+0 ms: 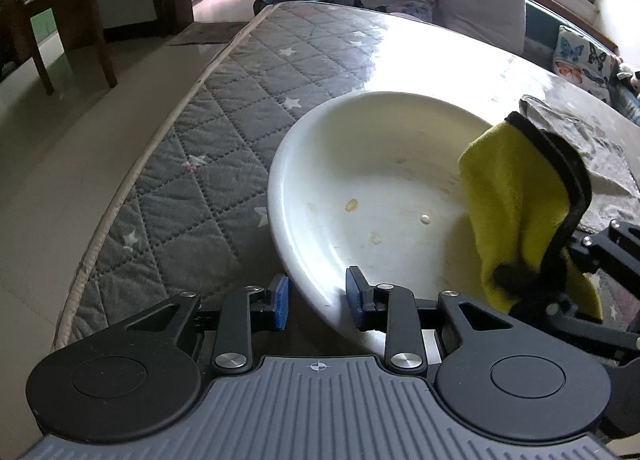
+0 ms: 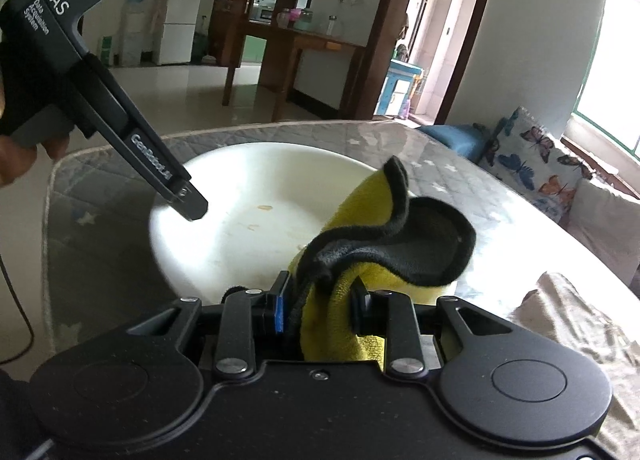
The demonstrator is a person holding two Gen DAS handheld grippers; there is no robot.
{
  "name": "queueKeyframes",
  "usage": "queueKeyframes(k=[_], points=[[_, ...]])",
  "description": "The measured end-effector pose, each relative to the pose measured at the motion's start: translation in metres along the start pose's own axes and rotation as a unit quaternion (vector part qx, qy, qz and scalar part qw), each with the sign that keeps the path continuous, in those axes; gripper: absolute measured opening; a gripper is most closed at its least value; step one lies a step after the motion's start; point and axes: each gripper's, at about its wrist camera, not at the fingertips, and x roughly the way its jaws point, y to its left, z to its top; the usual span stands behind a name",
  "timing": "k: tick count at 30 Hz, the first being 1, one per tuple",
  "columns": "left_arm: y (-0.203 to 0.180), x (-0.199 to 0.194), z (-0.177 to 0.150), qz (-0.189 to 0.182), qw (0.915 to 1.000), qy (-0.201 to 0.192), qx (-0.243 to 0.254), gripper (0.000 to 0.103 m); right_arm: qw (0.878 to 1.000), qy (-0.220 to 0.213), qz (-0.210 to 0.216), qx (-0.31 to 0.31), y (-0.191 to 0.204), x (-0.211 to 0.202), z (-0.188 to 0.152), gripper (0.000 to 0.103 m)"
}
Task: Clean bowl
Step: 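Wipe the basin's inner surface with the sponge in the right gripper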
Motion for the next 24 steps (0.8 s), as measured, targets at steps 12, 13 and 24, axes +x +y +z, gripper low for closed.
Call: queueKeyframes(k=[12,13,24], points=[[0.007,0.01,0.005,-0.01,0.9998,0.011,-0.013,0.031,0.999,0.001,-0.034,-0.001,-0.006,0.008,-0.004,0.03],[0.007,0.009,0.004,-0.011,0.9997,0.013,-0.016,0.031,0.999,0.001,-0.034,0.0,-0.006,0.009,-0.004,0.03],[-0.007,-0.003,-0.009,-0.026,0.9987,0.024,-0.037,0.037,0.999,0.005,-0.037,0.005,-0.003,0.013,-0.005,0.03]])
